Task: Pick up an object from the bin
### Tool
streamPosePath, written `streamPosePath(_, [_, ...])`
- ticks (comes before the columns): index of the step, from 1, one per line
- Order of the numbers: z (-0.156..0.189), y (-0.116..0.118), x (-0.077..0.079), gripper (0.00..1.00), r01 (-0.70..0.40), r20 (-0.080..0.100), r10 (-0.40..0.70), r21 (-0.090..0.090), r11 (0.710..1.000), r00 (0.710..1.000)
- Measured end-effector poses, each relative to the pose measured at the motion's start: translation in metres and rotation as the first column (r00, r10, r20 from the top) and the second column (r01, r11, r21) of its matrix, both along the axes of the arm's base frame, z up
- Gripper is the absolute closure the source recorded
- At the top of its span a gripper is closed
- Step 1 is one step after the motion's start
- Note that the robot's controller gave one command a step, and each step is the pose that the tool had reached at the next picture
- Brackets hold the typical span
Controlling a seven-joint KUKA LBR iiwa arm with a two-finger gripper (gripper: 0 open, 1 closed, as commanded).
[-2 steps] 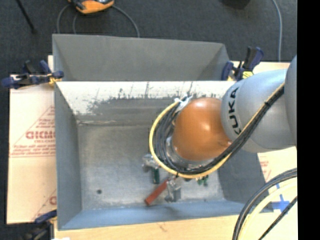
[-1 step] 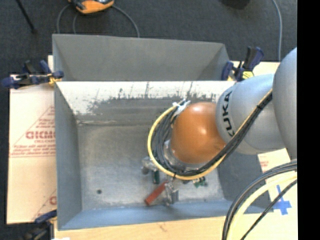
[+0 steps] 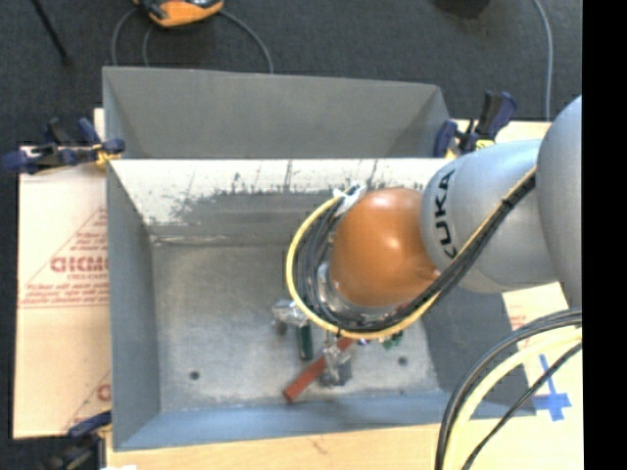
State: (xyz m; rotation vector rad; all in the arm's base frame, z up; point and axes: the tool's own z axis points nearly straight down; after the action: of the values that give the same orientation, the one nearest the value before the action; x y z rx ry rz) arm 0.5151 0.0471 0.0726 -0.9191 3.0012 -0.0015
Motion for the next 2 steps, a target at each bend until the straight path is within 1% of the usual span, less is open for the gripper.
streamPosePath(1, [0.0048, 0.0001, -0.0186, 1.00, 0.130, -0.002, -0.130, 0.002, 0.991, 0.991])
streamPosePath(2, [0.0047, 0.0001, -0.0185, 1.00, 0.131, -0.002, -0.131, 0.002, 0.991, 0.991])
